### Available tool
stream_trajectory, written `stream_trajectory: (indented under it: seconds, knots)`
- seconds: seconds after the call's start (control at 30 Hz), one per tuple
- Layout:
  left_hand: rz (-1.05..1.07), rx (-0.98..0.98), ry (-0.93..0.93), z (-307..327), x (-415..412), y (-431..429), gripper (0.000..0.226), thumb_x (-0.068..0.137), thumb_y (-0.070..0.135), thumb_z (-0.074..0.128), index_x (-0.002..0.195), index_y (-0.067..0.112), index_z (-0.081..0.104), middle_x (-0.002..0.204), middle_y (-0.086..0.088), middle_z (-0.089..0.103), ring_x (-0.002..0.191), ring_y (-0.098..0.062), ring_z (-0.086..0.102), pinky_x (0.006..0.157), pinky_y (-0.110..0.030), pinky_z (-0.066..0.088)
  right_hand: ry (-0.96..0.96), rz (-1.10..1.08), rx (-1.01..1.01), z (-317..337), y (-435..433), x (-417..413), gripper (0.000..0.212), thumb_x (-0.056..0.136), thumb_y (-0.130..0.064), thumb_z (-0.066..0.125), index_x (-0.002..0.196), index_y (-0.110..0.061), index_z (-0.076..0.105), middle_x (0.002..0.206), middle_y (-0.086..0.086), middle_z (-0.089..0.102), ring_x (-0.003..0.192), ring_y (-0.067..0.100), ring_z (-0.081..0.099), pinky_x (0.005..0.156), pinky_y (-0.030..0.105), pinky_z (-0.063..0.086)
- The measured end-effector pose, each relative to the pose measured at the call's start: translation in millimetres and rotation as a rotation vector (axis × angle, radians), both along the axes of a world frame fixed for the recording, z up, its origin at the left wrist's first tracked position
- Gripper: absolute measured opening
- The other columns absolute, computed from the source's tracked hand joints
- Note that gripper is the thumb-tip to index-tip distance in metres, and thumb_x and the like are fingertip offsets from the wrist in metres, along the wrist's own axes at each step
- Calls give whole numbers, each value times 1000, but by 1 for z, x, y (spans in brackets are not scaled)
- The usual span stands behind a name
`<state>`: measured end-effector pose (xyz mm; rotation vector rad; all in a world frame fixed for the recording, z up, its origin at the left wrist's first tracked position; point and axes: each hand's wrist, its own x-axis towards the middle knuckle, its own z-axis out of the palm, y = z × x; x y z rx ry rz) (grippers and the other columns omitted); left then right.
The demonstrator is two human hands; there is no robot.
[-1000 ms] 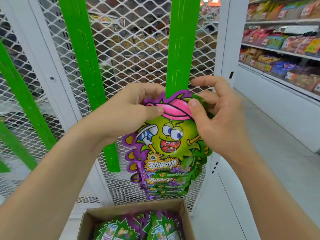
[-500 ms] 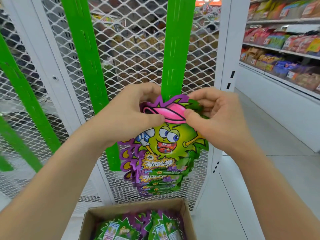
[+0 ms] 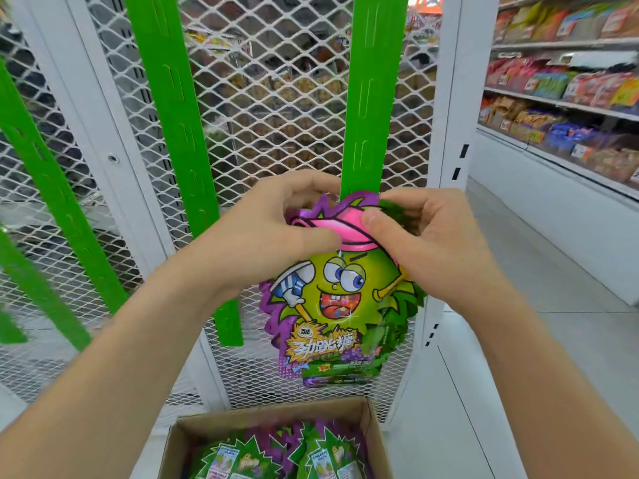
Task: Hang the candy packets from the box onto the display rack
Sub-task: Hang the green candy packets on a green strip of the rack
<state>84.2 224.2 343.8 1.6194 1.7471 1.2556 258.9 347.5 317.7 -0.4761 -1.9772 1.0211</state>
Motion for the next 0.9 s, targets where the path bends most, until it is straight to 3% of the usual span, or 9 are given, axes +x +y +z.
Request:
stream_trajectory:
  seconds: [0.07, 0.13, 0.3, 0.47, 0.6, 0.7, 0.8, 0.9]
  knots:
    - [10, 18, -58, -1, 6, 4, 24, 94, 17, 79, 114, 28, 73, 110, 6, 80, 105, -23, 75, 100, -49, 59, 100, -113, 41, 4, -2, 0, 13, 90, -15, 81, 92, -28, 81, 83, -4, 80, 75, 18, 77, 71, 47, 64]
    - [11, 47, -86, -1, 11, 6, 8, 100, 27, 73, 107, 26, 75, 104, 2, 80, 103, -27, 73, 102, -52, 57, 169, -171, 76, 6, -4, 1, 16, 86, -16, 86, 94, -27, 79, 83, -9, 80, 75, 11, 77, 68, 40, 64]
    - [-32, 5, -256, 3, 18, 6, 21, 107, 28, 60, 118, 18, 76, 112, -1, 81, 107, -20, 77, 107, -46, 56, 252, -230, 144, 6, -8, -1, 24, 87, -14, 84, 101, -21, 65, 79, -1, 78, 67, 13, 74, 56, 36, 56]
    - [-43, -50, -413, 6, 19, 6, 24, 107, 26, 59, 114, 13, 78, 105, -10, 82, 98, -28, 80, 102, -49, 59, 278, -264, 213, 9, -16, -4, 29, 90, -13, 81, 88, -17, 53, 66, -5, 60, 51, 3, 51, 51, 13, 33]
    - [23, -42, -403, 5, 15, 7, 15, 101, 26, 69, 104, 18, 81, 102, -10, 82, 99, -33, 79, 107, -55, 54, 258, -229, 223, 10, -19, -6, 34, 90, -14, 79, 84, -19, 47, 68, 9, 57, 53, 10, 45, 50, 22, 33]
    - [55, -25, -414, 0, 16, 7, 19, 94, 25, 71, 107, 16, 81, 105, -15, 81, 103, -39, 77, 108, -59, 53, 216, -217, 206, 6, -21, -7, 35, 91, -11, 78, 82, -16, 44, 68, 11, 52, 54, 20, 44, 48, 24, 32]
    - [65, 5, -425, -2, 19, 6, 28, 101, 10, 59, 89, 20, 83, 95, -11, 82, 91, -29, 80, 98, -45, 60, 202, -211, 172, 2, -21, -7, 39, 90, -8, 77, 78, -17, 41, 69, 16, 52, 54, 14, 41, 49, 23, 31]
    - [53, 15, -392, 1, 21, 4, 27, 104, 16, 57, 93, 21, 81, 96, -9, 83, 90, -28, 80, 91, -39, 62, 228, -204, 150, 4, -20, -8, 41, 89, -6, 76, 76, -20, 40, 71, 20, 52, 56, 19, 44, 49, 30, 34]
